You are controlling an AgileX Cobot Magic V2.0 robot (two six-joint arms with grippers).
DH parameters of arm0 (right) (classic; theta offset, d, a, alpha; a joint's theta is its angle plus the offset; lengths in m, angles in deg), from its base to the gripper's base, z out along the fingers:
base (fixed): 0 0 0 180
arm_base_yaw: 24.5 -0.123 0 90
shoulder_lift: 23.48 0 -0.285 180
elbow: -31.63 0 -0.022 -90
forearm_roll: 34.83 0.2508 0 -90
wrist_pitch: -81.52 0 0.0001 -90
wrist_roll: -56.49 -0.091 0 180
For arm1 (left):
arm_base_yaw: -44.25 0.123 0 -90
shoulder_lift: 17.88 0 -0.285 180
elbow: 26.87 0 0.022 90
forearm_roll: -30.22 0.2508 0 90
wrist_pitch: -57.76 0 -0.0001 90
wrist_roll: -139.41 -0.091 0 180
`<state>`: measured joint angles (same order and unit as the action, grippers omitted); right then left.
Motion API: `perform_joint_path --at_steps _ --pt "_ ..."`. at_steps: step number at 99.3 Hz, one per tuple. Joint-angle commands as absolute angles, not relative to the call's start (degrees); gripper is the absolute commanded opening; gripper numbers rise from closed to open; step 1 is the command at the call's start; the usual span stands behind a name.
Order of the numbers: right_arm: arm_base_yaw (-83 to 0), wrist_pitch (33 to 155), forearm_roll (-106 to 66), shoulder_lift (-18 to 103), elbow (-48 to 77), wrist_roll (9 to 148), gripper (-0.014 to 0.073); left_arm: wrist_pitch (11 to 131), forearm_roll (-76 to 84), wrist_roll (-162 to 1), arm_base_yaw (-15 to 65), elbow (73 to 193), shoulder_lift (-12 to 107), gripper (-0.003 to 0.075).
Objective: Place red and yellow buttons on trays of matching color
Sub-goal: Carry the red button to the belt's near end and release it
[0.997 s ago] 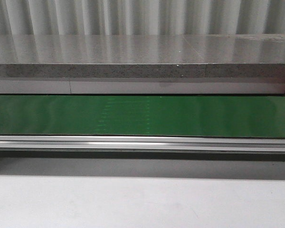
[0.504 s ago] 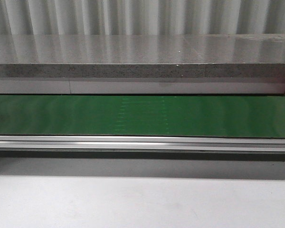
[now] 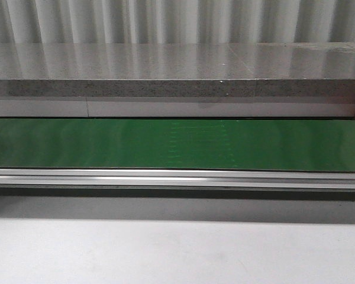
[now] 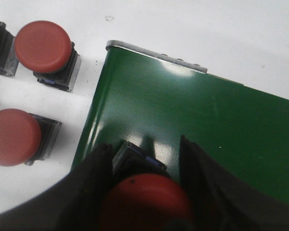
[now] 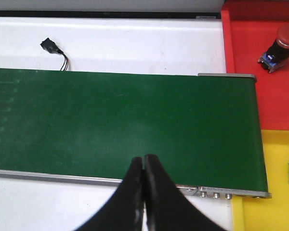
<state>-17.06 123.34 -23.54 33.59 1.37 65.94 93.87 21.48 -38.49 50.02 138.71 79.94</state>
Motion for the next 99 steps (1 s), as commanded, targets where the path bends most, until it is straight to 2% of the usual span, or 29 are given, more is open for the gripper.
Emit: perform_joint_path --at_steps 1,10,17,70,81,99 --pt "-17.1 120.5 -23.1 33.1 2.7 66.4 -0.0124 92.3 21.1 -38.6 49.6 140.8 77.9 0.0325" --pt "-17.1 120.5 -23.1 33.1 2.7 66.4 -0.0124 92.4 21.1 -39.5 49.2 140.8 77.9 0.0491" --pt "-17.1 120.5 -23.1 33.1 2.7 66.4 -0.0124 92.7 20.9 -40.1 48.5 140.8 77.9 0.0545" --pt "-17.1 120.5 -23.1 33.1 2.7 66.4 -0.0124 98.4 24.7 -41.3 47.7 146.6 70.1 0.0547" --pt "-17.1 120.5 -23.1 33.1 2.7 66.4 -0.0124 101.9 26.6 -40.6 50.5 145.9 69.0 0.0547" --pt "-17.1 120.5 -23.1 33.1 2.7 66.4 -0.0124 99.9 27.1 -38.2 58.6 141.4 68.9 0.0547"
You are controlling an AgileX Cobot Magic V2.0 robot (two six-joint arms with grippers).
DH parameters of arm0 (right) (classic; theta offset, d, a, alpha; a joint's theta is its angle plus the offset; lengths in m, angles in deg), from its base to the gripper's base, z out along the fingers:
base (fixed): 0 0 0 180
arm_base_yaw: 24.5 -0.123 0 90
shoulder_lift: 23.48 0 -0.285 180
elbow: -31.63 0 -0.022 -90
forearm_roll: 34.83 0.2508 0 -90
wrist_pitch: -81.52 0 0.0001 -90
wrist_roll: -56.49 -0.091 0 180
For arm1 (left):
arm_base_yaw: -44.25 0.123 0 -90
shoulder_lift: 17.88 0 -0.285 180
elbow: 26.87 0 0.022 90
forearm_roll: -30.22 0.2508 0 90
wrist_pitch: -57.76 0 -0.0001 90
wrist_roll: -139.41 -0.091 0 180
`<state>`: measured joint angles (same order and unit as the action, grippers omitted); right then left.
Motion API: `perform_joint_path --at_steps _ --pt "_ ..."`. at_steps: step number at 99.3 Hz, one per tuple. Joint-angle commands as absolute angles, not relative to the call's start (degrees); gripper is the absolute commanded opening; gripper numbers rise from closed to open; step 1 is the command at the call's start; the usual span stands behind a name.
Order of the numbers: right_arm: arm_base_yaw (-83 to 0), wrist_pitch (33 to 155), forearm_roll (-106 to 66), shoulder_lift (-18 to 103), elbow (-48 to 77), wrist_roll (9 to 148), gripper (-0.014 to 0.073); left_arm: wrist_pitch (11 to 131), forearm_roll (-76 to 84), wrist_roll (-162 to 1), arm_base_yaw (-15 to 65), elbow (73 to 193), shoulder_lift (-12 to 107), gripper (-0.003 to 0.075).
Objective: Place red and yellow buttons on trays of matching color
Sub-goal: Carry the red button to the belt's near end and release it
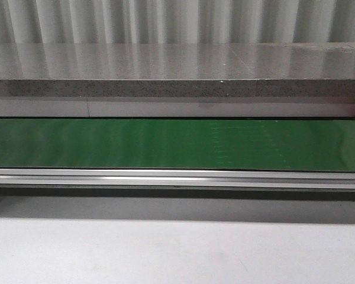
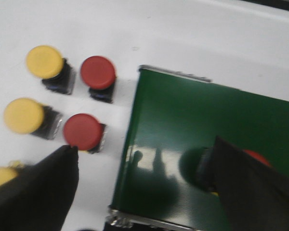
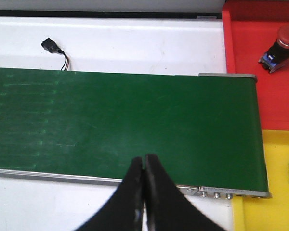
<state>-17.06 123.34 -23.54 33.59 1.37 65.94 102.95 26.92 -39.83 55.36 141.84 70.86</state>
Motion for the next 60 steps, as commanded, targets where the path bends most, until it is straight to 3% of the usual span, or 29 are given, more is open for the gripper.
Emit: perform_joint_path --at_steps 1,26,60 --pt "-17.1 120.5 -23.1 33.1 2.7 66.4 -0.0124 99.7 27.1 -38.1 59.0 141.2 68.9 0.0548" --pt "-17.1 120.5 -23.1 33.1 2.7 66.4 -0.0124 97.0 27.5 -38.1 67.7 133.4 71.0 0.0547" --pt "-17.1 120.5 -23.1 33.1 2.7 66.4 -0.0124 93.3 30.2 -38.1 70.9 131.6 77.3 0.0548"
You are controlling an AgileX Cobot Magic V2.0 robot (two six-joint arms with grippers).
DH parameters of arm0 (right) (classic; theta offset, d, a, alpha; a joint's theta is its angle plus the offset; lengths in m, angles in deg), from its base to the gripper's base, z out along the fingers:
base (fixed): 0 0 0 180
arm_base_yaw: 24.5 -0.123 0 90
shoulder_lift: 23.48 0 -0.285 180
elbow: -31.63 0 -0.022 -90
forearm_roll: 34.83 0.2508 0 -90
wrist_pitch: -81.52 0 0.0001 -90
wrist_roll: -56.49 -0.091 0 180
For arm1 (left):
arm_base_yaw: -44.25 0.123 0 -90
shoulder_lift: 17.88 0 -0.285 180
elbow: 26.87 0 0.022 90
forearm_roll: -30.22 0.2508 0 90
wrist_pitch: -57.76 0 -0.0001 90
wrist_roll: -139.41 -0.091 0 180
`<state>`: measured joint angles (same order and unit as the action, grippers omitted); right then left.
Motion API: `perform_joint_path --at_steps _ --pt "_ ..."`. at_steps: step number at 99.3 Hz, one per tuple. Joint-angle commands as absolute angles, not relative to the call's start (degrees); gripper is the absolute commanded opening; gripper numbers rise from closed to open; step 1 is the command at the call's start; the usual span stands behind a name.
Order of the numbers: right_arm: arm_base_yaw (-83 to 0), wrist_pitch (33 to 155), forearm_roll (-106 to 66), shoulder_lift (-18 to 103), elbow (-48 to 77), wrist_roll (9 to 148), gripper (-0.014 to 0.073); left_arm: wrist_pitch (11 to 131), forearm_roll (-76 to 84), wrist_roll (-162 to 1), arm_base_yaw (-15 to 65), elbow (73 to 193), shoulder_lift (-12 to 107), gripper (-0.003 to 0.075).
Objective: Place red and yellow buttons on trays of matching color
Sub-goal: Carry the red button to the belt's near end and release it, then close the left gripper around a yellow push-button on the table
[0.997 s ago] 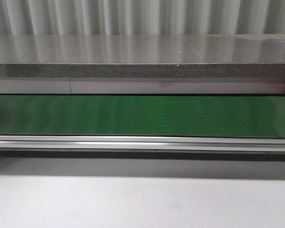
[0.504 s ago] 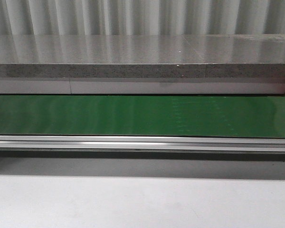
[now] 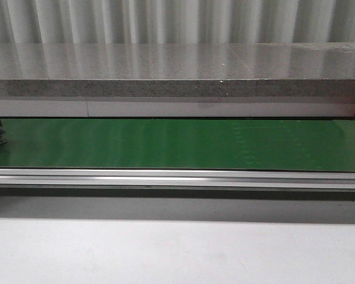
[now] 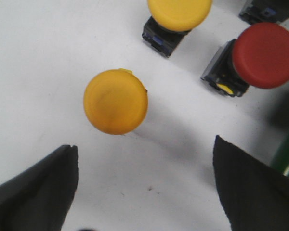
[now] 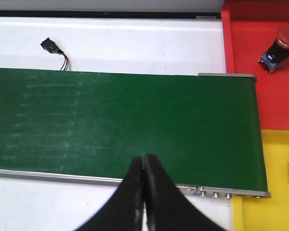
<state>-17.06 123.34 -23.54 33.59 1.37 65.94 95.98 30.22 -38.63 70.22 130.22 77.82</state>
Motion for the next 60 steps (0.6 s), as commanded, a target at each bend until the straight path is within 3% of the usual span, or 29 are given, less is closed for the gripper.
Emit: perform_joint_path --at_steps 1,60 --pt "-17.1 120.5 -23.1 33.1 2.7 66.4 -0.0124 93.2 30.6 -38.1 71.1 131.6 77.5 0.0548" --pt "-17.1 120.5 -23.1 33.1 2.7 66.4 -0.0124 87.3 30.8 -38.1 72.7 135.9 87.1 0.0547"
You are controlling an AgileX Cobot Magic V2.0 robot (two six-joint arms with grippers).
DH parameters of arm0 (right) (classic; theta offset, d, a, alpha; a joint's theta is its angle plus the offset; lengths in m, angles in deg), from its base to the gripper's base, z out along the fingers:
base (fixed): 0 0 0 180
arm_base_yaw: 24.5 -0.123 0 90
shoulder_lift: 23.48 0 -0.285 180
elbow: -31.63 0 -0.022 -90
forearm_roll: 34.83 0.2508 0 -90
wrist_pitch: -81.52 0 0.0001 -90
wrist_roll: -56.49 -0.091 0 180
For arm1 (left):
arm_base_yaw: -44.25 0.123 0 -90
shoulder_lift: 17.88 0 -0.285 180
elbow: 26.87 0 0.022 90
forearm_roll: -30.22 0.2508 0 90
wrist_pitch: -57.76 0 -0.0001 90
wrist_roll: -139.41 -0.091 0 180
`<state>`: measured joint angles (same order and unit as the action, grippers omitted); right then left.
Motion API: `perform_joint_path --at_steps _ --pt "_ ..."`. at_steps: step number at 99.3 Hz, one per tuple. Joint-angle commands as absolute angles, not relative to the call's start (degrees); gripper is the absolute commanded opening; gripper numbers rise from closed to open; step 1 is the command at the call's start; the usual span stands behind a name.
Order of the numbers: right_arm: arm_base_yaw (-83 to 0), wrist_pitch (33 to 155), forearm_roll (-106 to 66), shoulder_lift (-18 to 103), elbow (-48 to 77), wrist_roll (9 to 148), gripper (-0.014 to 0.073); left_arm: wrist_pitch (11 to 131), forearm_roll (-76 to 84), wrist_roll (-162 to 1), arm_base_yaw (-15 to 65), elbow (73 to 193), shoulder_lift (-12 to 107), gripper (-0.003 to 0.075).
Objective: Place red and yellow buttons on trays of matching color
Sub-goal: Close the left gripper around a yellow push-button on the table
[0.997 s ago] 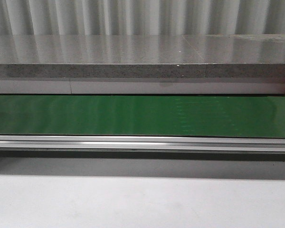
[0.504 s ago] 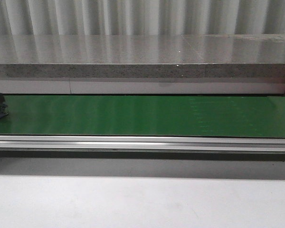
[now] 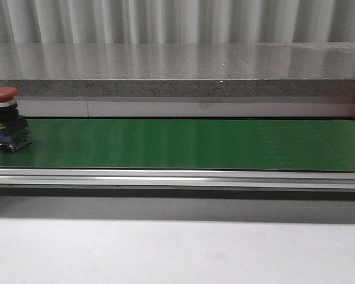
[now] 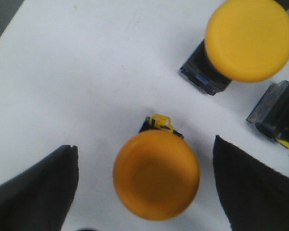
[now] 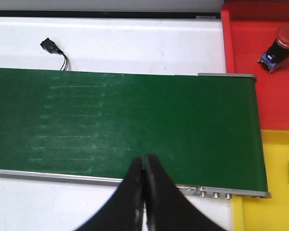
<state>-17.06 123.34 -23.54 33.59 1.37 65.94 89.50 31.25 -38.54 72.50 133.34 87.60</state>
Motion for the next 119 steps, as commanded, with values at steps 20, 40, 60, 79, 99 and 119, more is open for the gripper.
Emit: perform_joint_path --at_steps 20,40,60,79,99,119 --pt "-17.1 120.5 -23.1 33.1 2.7 66.4 -0.0124 86.8 30.8 -38.1 72.7 138.7 89.9 0.0544" --pt "-17.1 120.5 -23.1 33.1 2.7 66.4 -0.0124 88.2 30.8 -37.2 72.7 139.0 90.0 0.0321" --pt "-17.1 120.5 -23.1 33.1 2.7 66.4 -0.0124 91.9 30.6 -36.4 72.7 139.0 89.3 -0.0015" --pt "-17.1 120.5 -23.1 33.1 2.7 66.4 -0.0124 93.5 29.6 -36.4 72.7 139.0 83.1 -0.0018" --pt "-17.1 120.5 -23.1 33.1 2.7 66.4 -0.0124 94.4 26.9 -36.6 71.3 139.0 73.3 -0.0018" --pt "-17.1 120.5 -23.1 33.1 2.7 66.4 -0.0124 95.9 26.8 -37.3 63.4 142.9 69.1 -0.0019"
